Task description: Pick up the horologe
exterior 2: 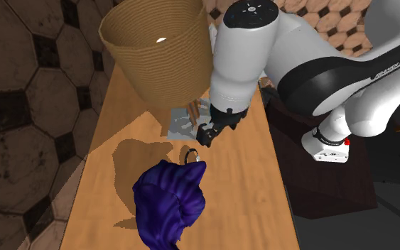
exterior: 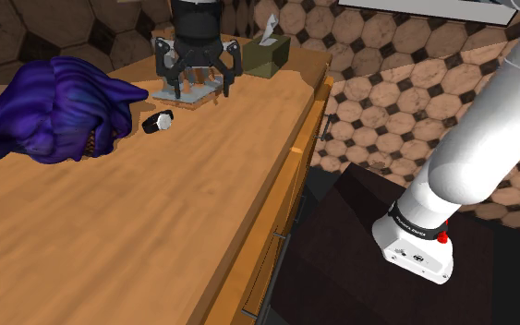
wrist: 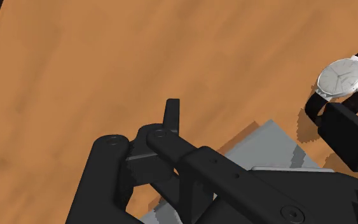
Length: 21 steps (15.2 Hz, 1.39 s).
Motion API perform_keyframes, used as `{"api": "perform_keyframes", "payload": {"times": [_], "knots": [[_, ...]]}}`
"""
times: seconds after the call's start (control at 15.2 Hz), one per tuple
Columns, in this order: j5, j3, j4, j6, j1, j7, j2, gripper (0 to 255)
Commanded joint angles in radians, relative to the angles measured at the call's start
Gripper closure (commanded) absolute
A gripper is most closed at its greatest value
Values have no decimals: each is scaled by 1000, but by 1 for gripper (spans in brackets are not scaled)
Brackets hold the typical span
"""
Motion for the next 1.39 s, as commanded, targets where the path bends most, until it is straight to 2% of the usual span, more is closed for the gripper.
{"api": "perform_keyframes", "payload": {"times": [0.0, 0.26, 0.86, 0.92, 1.32], "knots": [[-65, 22, 104, -17, 23, 104, 103, 0], [-183, 23, 325, -79, 107, 257, 290, 0], [-174, 16, 202, 30, 91, 256, 274, 0], [-174, 16, 203, 30, 92, 256, 274, 255], [-174, 17, 204, 29, 92, 256, 274, 255]]}}
